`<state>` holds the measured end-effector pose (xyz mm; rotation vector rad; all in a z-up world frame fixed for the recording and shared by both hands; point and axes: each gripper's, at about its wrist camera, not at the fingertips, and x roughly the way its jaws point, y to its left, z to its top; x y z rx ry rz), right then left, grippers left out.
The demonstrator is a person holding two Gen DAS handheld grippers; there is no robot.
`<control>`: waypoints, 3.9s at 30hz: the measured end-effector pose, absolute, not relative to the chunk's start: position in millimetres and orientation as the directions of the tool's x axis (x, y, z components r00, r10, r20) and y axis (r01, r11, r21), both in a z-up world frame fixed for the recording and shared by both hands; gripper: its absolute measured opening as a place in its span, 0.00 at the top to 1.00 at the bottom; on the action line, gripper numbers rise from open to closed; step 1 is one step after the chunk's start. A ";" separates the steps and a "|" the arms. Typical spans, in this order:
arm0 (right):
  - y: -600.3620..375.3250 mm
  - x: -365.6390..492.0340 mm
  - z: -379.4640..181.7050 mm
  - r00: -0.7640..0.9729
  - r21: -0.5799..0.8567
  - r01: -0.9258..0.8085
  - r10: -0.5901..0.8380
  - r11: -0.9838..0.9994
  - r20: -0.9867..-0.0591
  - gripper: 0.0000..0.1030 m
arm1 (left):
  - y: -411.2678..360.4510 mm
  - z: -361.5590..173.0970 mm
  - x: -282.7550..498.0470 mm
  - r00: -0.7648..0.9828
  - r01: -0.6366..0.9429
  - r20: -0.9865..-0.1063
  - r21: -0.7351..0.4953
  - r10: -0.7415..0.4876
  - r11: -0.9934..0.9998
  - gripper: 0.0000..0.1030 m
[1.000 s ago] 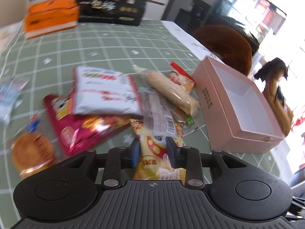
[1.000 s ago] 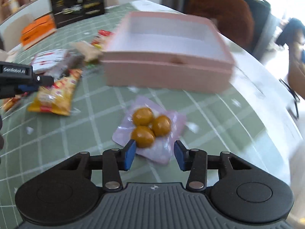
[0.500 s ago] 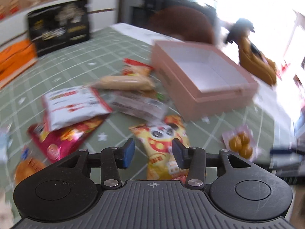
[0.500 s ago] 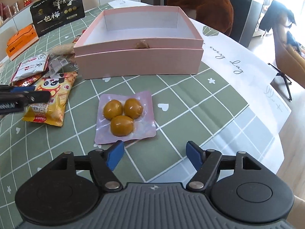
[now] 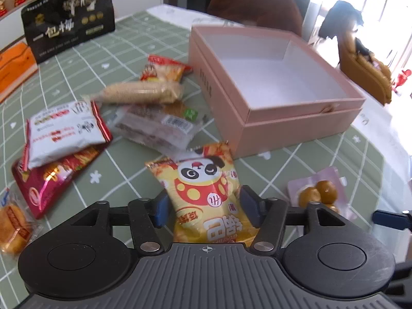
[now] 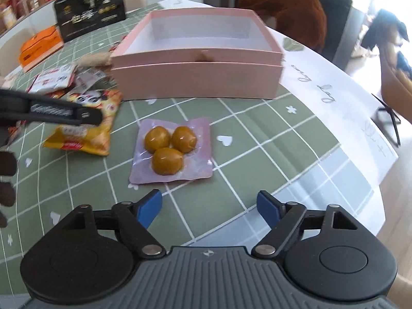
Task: Organize snacks
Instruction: 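Grasp the panda-print bag with the left tool while the right tool grasps the candy tray, then drop the panda bag into the pink box with left tool while right tool places the tray, then move the left tool to the blue-white packets bag while the right tool grasps the round cake packet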
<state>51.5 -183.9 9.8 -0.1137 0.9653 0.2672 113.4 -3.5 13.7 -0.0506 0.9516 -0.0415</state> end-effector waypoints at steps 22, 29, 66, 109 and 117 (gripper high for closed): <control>-139.6 91.3 12.7 0.521 0.013 -0.435 0.263 0.900 -0.812 0.25 | 27.0 40.0 11.6 0.585 -0.050 -0.790 -0.262 -0.185 0.964 0.59; -178.4 75.4 47.1 0.553 0.043 -0.367 0.256 0.929 -0.793 0.29 | 27.1 94.4 19.5 0.699 0.056 -0.652 -0.358 -0.293 0.932 0.61; -162.5 254.4 76.6 0.533 0.134 -0.275 0.267 0.952 -0.803 0.26 | 114.9 85.4 127.6 0.727 -0.169 -0.685 -0.244 -0.047 0.955 0.62; 100.1 72.4 45.1 0.307 0.085 -0.709 0.415 0.700 -0.857 0.47 | 266.9 27.1 68.9 0.626 -0.399 -0.773 -0.210 0.099 0.893 0.55; -5.0 74.4 48.3 0.406 0.050 -0.556 0.324 0.829 -0.855 0.47 | 240.9 26.3 86.3 0.610 -0.340 -0.786 -0.145 0.101 0.929 0.49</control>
